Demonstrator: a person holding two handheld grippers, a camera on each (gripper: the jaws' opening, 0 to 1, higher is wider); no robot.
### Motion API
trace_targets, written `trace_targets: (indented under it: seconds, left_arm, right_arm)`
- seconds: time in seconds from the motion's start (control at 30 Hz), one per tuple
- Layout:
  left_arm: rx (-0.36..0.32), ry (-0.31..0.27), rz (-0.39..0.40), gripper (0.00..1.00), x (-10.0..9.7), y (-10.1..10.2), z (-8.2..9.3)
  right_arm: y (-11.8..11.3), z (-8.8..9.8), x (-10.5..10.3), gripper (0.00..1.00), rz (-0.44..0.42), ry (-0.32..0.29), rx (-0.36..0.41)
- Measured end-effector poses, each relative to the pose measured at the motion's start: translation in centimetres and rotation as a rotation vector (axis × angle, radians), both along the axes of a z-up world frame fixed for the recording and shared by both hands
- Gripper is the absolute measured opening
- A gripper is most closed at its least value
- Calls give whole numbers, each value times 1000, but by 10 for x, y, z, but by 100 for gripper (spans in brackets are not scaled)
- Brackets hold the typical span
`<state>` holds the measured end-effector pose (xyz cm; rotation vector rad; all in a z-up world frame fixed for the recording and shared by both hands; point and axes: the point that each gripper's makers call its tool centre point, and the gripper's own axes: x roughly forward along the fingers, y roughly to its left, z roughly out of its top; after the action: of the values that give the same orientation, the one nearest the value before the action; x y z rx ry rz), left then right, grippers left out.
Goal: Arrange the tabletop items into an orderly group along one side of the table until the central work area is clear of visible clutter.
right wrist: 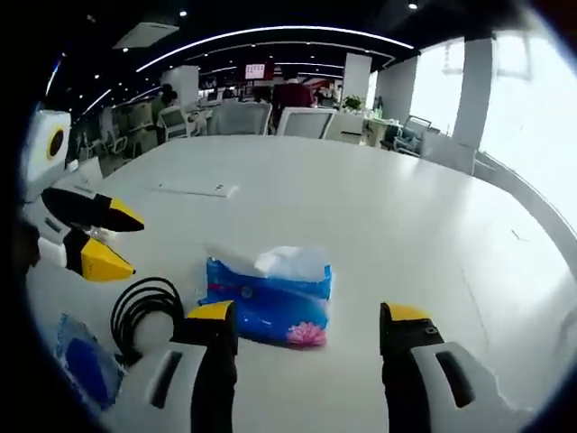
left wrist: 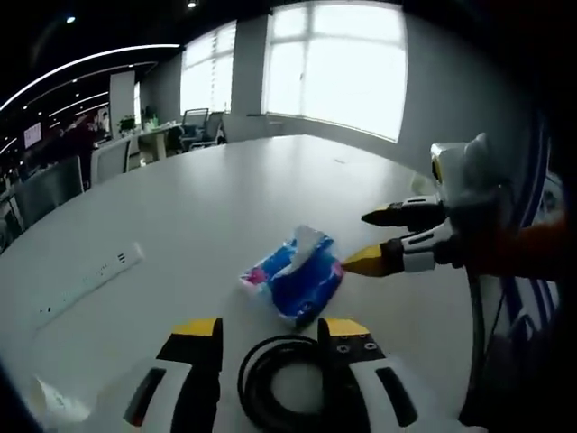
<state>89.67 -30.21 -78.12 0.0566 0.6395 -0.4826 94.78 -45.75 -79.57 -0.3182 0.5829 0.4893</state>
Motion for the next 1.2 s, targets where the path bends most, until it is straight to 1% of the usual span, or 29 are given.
trace_targets:
  seconds: [0.03,0.1,0.17,0.23,0.27,0.33,0.4,0.5,0.63,0.7,0.8,0.87,0.93,1.0,1.07,1.2]
  left_arm:
    - [-5,-6,6,43,-2,1,4]
    - [8,-21,-1,44,-9,3,10]
    - [22,-24,-7,48,-17,8,14]
    - [35,-24,-8,49,-24,13,19]
    - [41,-34,-8,49,-28,17,21]
    - [52,-39,-8,51,-33,22,23]
    - [59,-51,-14,53,-38,26,30]
    - [50,-77,-3,55,-44,33,45]
    - [40,-93,15,55,-54,44,55]
    - [34,-106,29,55,-65,52,60]
    - [37,-124,32,55,-78,63,57]
    - [29,-120,47,59,-85,69,56]
    - [26,-102,55,60,-95,76,52]
    - [39,-90,64,61,-106,84,49]
    - [27,-88,81,62,-113,90,48]
    - [7,-80,125,64,-134,106,42]
  right_arm:
    - [-1,1,0,60,17,-14,-19]
    - [0,3,-5,64,29,-4,-10]
    - [2,10,-11,66,40,7,17]
    - [9,17,-15,70,58,9,63]
    - [13,19,-18,72,69,11,79]
    - [25,29,-30,76,95,24,131]
    - [34,36,-39,79,122,13,156]
    - [43,44,-54,79,135,13,160]
    - [53,49,-72,81,142,24,186]
    - [59,50,-80,82,157,28,195]
    - [65,54,-88,84,176,22,225]
    - [69,55,-92,87,189,29,254]
    - [70,52,-98,88,197,42,257]
    - [74,51,-105,89,213,55,252]
    - [75,51,-110,91,219,57,248]
    - [80,53,-121,94,223,63,259]
